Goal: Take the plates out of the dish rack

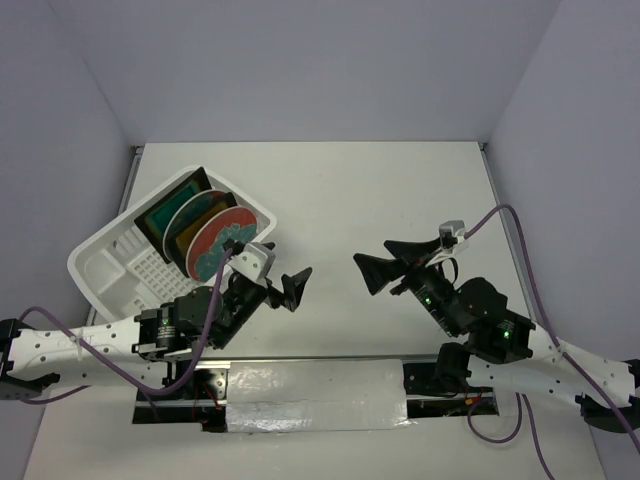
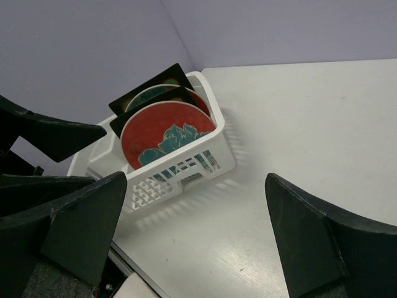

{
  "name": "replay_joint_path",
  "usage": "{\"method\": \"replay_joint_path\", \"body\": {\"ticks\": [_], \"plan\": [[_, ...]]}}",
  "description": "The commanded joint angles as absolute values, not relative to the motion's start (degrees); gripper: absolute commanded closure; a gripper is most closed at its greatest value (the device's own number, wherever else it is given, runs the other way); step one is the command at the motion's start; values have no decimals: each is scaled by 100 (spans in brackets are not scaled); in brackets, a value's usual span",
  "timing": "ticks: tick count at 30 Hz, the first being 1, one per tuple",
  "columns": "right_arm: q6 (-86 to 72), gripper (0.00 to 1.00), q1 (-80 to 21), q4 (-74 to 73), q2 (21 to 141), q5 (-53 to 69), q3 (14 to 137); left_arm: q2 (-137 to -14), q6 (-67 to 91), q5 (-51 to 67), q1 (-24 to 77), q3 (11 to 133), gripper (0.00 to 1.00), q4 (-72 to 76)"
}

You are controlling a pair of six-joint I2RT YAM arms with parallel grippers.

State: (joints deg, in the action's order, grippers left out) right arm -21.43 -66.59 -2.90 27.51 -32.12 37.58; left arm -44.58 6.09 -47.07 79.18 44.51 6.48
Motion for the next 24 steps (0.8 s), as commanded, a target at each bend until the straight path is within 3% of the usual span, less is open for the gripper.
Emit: {"method": "replay_joint_path", "body": {"ticks": [1, 9, 12, 16, 20, 24], "plan": [[-2145, 0, -6662, -44, 2646, -3191, 3938, -4403, 510, -4676, 7910, 4482, 0, 897], [-2171, 0, -6662, 624, 2197, -3102, 3349, -4737, 685, -5729, 7709, 5167, 5, 28], [-2110, 0, -6662, 607, 2241, -3330, 3349, -4877, 685, -5827, 7244, 5527, 7, -665], [-1987, 1, -6662, 580, 2355, -3375, 3384, -5299, 1511, -5862, 5963, 6494, 3, -2817], [-1942, 1, -6662, 580, 2426, -3392, 3410, -5011, 378, -4923, 5424, 6337, 0, -2338], [-1890, 1, -6662, 624, 2487, -3366, 3384, -5219, 457, -2958, 4134, 7291, 3, -3144]]}}
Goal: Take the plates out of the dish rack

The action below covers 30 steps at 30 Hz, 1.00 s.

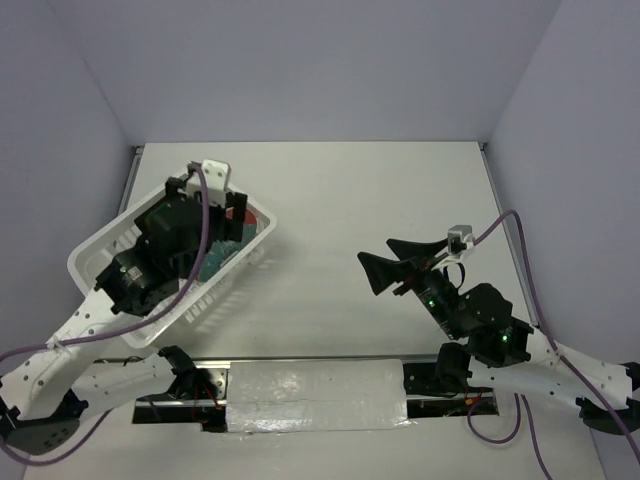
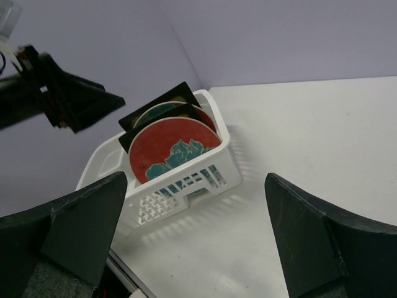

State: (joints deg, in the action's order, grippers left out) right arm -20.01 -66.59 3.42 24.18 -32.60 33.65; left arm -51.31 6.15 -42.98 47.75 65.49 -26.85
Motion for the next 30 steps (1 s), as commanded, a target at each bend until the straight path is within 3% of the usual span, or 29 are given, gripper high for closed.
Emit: {"method": "replay_joint_path", "body": {"ticks": [1, 6, 9, 13, 30], "plan": [[-1881, 1, -6662, 668, 2505, -3392, 3375, -5369, 431, -2170, 3583, 7495, 6, -3381], [-1881, 1, -6653, 607, 2619, -3375, 3419, -6740, 246, -1143, 2236, 8288, 21, -4806], [-1925, 2, -6653, 519, 2619, -3279, 3472, -7110, 193, -601, 1917, 8332, 29, -5150], [-1942, 2, -6662, 562, 2496, -3146, 3411, -6821, 193, -202, 1907, 7999, 27, -4808], [-1925, 2, -6662, 563, 2452, -3085, 3410, -7163, -176, -1097, 1907, 7550, 30, -4781]]}}
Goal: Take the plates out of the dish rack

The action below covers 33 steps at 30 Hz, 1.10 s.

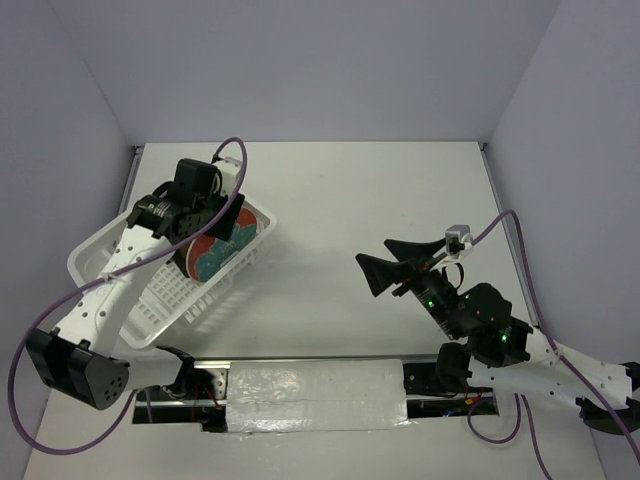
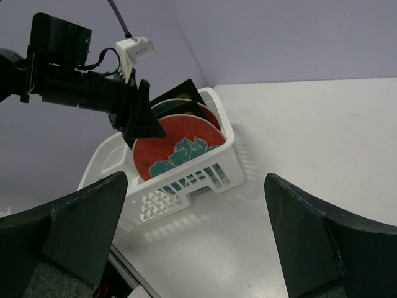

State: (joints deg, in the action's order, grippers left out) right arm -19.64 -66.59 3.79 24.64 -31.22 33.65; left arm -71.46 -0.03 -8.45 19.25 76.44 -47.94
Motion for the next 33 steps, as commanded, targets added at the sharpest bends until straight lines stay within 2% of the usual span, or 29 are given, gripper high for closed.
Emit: {"method": "replay_joint_path", "body": {"ticks": [1, 9, 18, 25, 27, 32, 33], "plan": [[-1925, 2, -6653, 563, 2443, -3076, 3410, -7163, -176, -1151, 1907, 7559, 30, -4807], [-1916, 2, -6662, 554, 2487, -3015, 3436, -7030, -237, -888, 1907, 7593, 30, -4693], [-1898, 2, -6662, 554, 2522, -3023, 3445, -7251, -123, -967, 1899, 7322, 39, -4667], [-1890, 2, -6662, 545, 2566, -3050, 3454, -7242, -61, -1354, 1907, 7172, 56, -4641], [-1890, 2, -6662, 545, 2575, -3041, 3454, -7207, -88, -1309, 1907, 7093, 58, -4571], [-1881, 2, -6653, 527, 2619, -3050, 3472, -7040, -44, -1485, 1907, 7110, 79, -4526], [-1881, 2, -6662, 527, 2628, -3050, 3472, -7023, -53, -1555, 1907, 7136, 88, -4509]]}}
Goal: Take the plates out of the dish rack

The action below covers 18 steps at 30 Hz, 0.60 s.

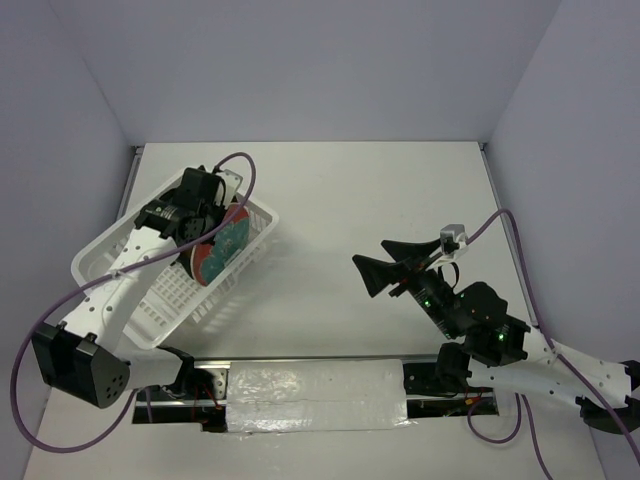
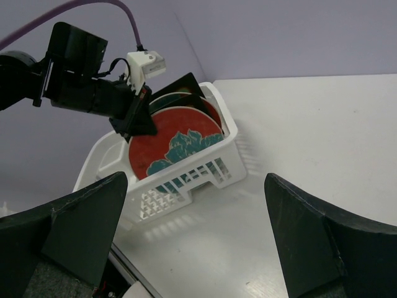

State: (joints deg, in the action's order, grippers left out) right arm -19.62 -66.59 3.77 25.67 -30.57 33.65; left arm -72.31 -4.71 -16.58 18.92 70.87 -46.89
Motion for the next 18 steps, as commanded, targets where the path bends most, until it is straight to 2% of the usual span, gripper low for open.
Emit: {"method": "replay_joint_path", "body": {"ticks": [1, 3, 18], "plan": [[-1881, 2, -6662, 527, 2619, -3041, 3472, -7014, -44, -1573, 1907, 7172, 92, -4526], [-1881, 2, -6662, 527, 2610, -3041, 3472, -7048, -53, -1678, 1907, 7382, 100, -4605], [-1863, 2, -6662, 492, 2751, -3076, 3524, -7198, -290, -2136, 1916, 8875, 100, -5142]]}}
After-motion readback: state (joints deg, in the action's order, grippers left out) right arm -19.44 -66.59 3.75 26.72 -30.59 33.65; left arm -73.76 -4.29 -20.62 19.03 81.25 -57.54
